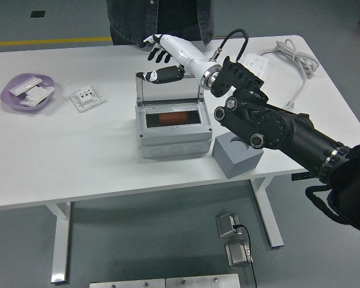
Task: Pick up the cylinder from the cube,place it in the box,flap close box
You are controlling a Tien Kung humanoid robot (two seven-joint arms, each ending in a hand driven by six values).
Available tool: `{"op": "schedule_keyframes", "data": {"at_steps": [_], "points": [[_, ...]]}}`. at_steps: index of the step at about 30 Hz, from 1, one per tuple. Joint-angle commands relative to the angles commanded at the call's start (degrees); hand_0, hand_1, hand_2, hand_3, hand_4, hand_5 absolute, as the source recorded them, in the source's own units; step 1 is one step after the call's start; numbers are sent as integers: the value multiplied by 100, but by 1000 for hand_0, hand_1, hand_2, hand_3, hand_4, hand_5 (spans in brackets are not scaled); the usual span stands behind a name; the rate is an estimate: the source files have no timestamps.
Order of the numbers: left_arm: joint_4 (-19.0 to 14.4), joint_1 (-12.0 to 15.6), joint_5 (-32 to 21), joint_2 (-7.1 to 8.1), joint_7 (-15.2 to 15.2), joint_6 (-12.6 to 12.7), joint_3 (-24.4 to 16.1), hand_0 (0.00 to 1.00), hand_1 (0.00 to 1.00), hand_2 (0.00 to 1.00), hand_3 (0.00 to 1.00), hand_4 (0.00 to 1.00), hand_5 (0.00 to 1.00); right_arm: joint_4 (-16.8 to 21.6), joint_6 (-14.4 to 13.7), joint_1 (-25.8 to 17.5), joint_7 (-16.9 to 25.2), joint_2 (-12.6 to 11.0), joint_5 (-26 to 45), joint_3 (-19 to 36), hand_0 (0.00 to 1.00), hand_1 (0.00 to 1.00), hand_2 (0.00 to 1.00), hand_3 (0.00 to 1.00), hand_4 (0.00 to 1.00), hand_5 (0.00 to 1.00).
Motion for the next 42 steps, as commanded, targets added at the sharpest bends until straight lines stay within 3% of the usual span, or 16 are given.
{"op": "schedule_keyframes", "data": {"at_steps": [5, 6, 10, 12, 16, 31, 42], "points": [[0, -54, 47, 19, 14, -2, 2, 663, 652, 614, 663, 589, 187, -556, 56, 52, 61, 0, 104, 31, 561, 582, 622, 783, 883, 397], [0, -63, 58, 21, 15, -3, -3, 663, 652, 613, 663, 589, 186, -620, 58, 51, 71, 0, 114, 29, 727, 695, 698, 804, 903, 450], [0, -113, 114, 28, 20, -8, -11, 663, 652, 613, 663, 589, 186, -861, 54, 1, 145, 0, 149, 12, 727, 695, 698, 804, 903, 450], [0, -127, 123, 26, 25, -10, 3, 663, 651, 610, 663, 589, 185, -897, 39, -30, 170, 0, 156, 8, 773, 726, 718, 809, 919, 478], [0, -129, 100, 14, 25, -15, 49, 663, 651, 610, 663, 589, 185, -899, -2, -100, 228, 0, 174, -32, 773, 726, 718, 809, 919, 478], [0, -74, 100, -44, 1, -15, -5, 663, 652, 603, 664, 593, 187, -284, -29, -402, 194, -10, 26, -445, 778, 721, 706, 798, 909, 464], [0, 26, -67, -81, -46, -27, 81, 664, 651, 601, 665, 594, 187, 806, -78, -610, -59, -422, -277, -728, 772, 713, 702, 802, 931, 520]]}}
